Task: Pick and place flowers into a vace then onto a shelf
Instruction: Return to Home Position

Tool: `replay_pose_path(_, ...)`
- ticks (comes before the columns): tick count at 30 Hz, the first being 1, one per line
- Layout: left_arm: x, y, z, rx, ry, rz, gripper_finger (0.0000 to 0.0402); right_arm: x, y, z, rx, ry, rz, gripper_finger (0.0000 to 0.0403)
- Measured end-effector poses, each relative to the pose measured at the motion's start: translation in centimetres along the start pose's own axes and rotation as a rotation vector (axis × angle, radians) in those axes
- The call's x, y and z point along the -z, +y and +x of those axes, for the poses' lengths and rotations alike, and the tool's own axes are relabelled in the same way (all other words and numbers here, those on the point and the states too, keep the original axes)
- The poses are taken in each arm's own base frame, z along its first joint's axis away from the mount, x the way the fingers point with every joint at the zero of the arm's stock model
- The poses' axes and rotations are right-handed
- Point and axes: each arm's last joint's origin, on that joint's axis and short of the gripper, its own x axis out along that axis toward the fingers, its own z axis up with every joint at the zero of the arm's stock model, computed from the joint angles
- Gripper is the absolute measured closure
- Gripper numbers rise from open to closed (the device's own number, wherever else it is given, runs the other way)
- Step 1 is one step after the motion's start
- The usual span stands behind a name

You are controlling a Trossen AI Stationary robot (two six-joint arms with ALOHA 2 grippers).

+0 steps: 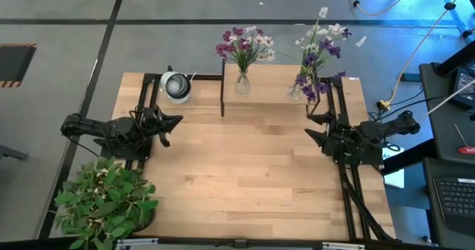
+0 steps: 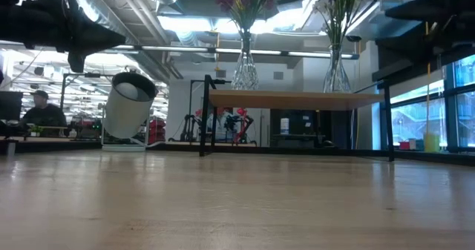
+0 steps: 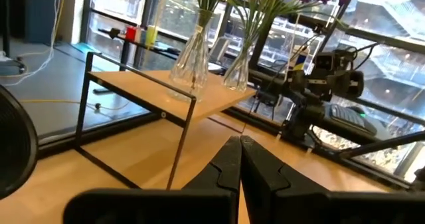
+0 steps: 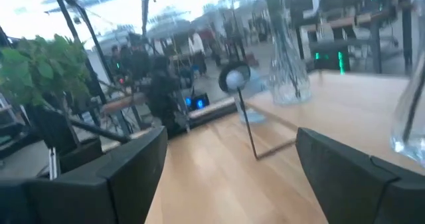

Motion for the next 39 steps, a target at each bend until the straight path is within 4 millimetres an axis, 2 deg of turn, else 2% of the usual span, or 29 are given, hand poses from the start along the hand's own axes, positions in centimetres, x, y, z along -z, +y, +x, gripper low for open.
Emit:
replay_pose_path(5, 0.1, 0.1, 0.0, -0.034, 0.0, 0.088, 0.0398, 1.0, -0.1, 0.2, 0.008, -0.016, -0.014, 0.0068)
replay_pose_path(13, 0.0, 0.4, 0.0, -0.137, -0.024, 0.094, 0.0398, 2.6, -0.3, 0.4, 0.012, -0.027, 0.015, 0.0068)
replay_pose_path(22, 0.0, 0.4, 0.0, -0.134, -0.023, 0.096, 0.0398, 2.6, -0.8, 0.4, 0.166, -0.049, -0.024, 0.0068)
replay_pose_path(39, 0.0, 0.4, 0.0, -0.134, -0.02, 0.098, 0.0398, 2.6, -0.8, 0.4, 0.17, -0.041, -0.13, 0.0068)
